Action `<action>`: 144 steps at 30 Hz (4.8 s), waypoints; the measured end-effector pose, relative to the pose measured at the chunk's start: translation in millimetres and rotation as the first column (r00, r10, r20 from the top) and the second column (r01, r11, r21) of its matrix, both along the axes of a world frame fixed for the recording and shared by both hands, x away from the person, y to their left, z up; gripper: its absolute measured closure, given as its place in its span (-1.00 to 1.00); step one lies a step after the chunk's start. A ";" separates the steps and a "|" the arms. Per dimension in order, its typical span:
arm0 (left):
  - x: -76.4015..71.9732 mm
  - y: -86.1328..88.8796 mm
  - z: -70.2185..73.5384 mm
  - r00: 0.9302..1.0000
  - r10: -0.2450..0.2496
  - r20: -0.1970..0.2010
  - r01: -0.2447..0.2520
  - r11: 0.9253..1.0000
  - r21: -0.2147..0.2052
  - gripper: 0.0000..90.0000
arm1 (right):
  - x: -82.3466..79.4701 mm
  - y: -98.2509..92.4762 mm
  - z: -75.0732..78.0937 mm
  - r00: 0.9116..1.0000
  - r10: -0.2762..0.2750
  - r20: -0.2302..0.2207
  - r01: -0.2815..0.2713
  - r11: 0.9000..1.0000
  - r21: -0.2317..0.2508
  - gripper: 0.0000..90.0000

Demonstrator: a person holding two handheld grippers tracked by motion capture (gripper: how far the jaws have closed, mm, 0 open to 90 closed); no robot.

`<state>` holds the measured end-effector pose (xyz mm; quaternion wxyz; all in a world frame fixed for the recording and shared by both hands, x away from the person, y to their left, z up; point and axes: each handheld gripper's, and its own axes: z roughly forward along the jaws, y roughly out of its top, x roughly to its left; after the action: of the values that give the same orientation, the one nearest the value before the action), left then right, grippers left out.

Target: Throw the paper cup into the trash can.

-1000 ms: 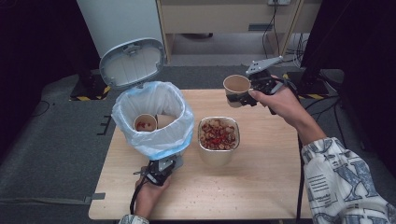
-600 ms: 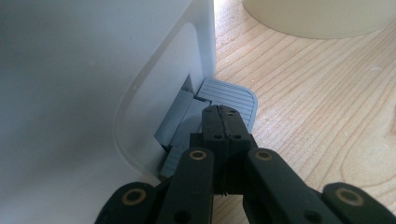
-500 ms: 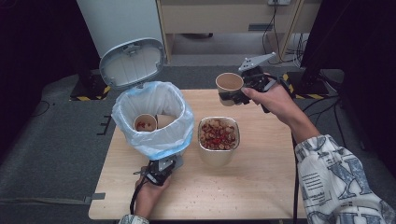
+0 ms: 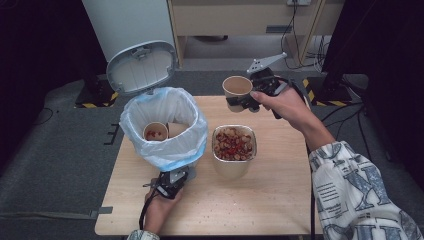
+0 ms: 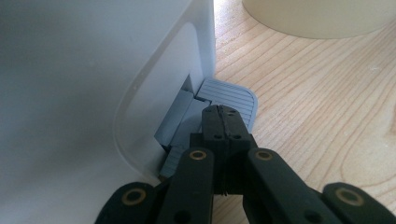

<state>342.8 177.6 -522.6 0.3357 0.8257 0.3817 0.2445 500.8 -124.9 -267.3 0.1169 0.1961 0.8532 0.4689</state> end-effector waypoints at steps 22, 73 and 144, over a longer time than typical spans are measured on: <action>0.0 -0.1 0.0 1.000 -0.001 0.001 0.001 1.000 0.000 1.00 | -2.2 29.2 16.7 0.999 0.035 -0.012 -0.035 0.999 0.040 -0.31; -0.2 -0.4 -0.1 1.000 -0.001 0.002 0.001 1.000 0.002 1.00 | -6.6 109.7 25.5 0.992 0.118 -0.046 -0.114 0.991 0.075 -0.33; 0.1 0.7 -0.1 1.000 -0.004 -0.002 0.004 1.000 -0.006 1.00 | 0.0 84.8 -18.6 0.999 -0.023 -0.037 0.023 1.000 0.003 -0.78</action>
<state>342.9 178.4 -522.7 0.3382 0.8257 0.3813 0.2418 500.8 -40.1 -285.9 0.1062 0.2145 0.8521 0.4655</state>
